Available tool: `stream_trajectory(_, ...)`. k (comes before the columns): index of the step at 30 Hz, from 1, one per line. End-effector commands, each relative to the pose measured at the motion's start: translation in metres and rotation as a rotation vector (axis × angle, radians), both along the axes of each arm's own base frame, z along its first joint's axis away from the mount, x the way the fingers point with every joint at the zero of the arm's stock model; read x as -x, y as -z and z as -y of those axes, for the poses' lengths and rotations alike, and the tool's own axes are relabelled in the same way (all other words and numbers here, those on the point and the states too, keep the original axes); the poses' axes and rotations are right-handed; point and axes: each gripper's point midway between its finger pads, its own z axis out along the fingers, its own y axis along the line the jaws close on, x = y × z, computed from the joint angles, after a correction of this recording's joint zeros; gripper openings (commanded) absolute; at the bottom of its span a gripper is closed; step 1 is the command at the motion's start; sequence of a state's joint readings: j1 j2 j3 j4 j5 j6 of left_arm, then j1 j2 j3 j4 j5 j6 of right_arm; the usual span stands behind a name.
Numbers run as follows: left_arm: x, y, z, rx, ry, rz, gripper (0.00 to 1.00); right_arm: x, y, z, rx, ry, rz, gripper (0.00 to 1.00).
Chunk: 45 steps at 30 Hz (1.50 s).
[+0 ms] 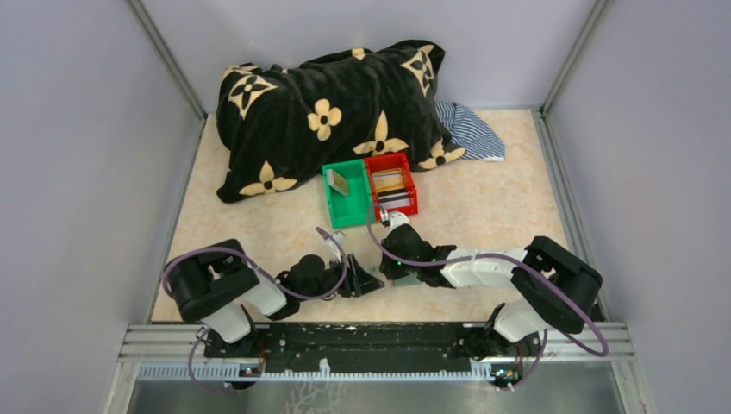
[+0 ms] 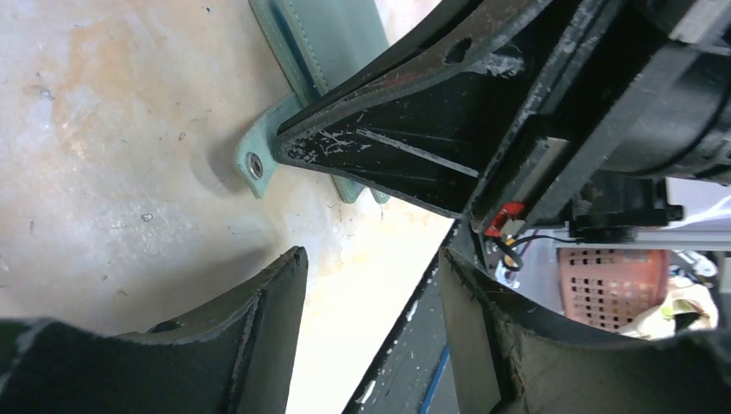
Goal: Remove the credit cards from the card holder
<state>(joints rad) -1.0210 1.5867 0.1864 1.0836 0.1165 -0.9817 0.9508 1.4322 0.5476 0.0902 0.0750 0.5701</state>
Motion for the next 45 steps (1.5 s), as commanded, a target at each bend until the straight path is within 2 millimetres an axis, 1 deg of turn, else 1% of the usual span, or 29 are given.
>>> stream_trajectory(1,0.001,-0.058,0.004,0.282,-0.017,0.062,0.63,0.006,0.001,0.003,-0.002,0.002,-0.006,0.0)
stream_trajectory(4,0.002,-0.059,-0.006,0.297,-0.046,0.067,0.63,0.006,0.002,0.006,0.0,0.008,-0.007,0.0)
stream_trajectory(6,-0.002,-0.062,-0.012,0.301,-0.077,0.085,0.63,0.007,0.003,0.007,0.004,0.01,-0.009,0.0)
stream_trajectory(8,-0.007,-0.061,-0.013,0.295,-0.103,0.096,0.63,0.008,0.004,0.008,0.005,0.012,-0.012,0.0)
stream_trajectory(9,-0.014,-0.062,-0.01,0.291,-0.121,0.121,0.63,0.008,0.002,0.006,-0.001,0.006,-0.015,0.0)
stream_trajectory(10,-0.017,-0.063,-0.009,0.292,-0.128,0.136,0.63,0.009,0.0,0.006,-0.006,0.004,-0.012,0.0)
stream_trajectory(14,-0.027,-0.055,0.0,0.28,-0.146,0.152,0.65,0.008,-0.005,0.006,-0.001,0.001,-0.008,0.0)
stream_trajectory(17,-0.031,-0.051,0.005,0.291,-0.153,0.152,0.65,0.007,-0.006,0.007,0.009,0.001,-0.005,0.0)
stream_trajectory(20,-0.034,-0.044,0.002,0.291,-0.181,0.154,0.64,0.007,-0.006,0.006,0.009,-0.002,-0.004,0.0)
stream_trajectory(26,-0.032,-0.027,-0.01,0.239,-0.205,0.123,0.64,0.009,-0.004,0.007,0.0,0.0,-0.013,0.0)
stream_trajectory(30,-0.034,-0.025,-0.01,0.237,-0.22,0.112,0.64,0.009,-0.008,0.005,-0.006,-0.007,-0.013,0.0)
stream_trajectory(35,-0.037,-0.025,-0.007,0.246,-0.224,0.108,0.64,0.007,-0.032,0.001,-0.048,-0.015,0.022,0.0)
stream_trajectory(39,-0.038,-0.025,-0.007,0.245,-0.23,0.108,0.64,0.003,-0.053,0.003,-0.06,-0.007,0.061,0.0)
stream_trajectory(41,-0.037,-0.024,-0.007,0.243,-0.229,0.103,0.64,0.001,-0.06,0.008,-0.06,0.01,0.081,0.01)
stream_trajectory(44,-0.037,-0.024,-0.005,0.247,-0.223,0.098,0.64,-0.006,-0.066,0.022,-0.019,0.059,0.124,0.11)
stream_trajectory(45,-0.037,-0.024,-0.005,0.248,-0.222,0.097,0.64,-0.008,-0.066,0.028,0.014,0.066,0.143,0.2)
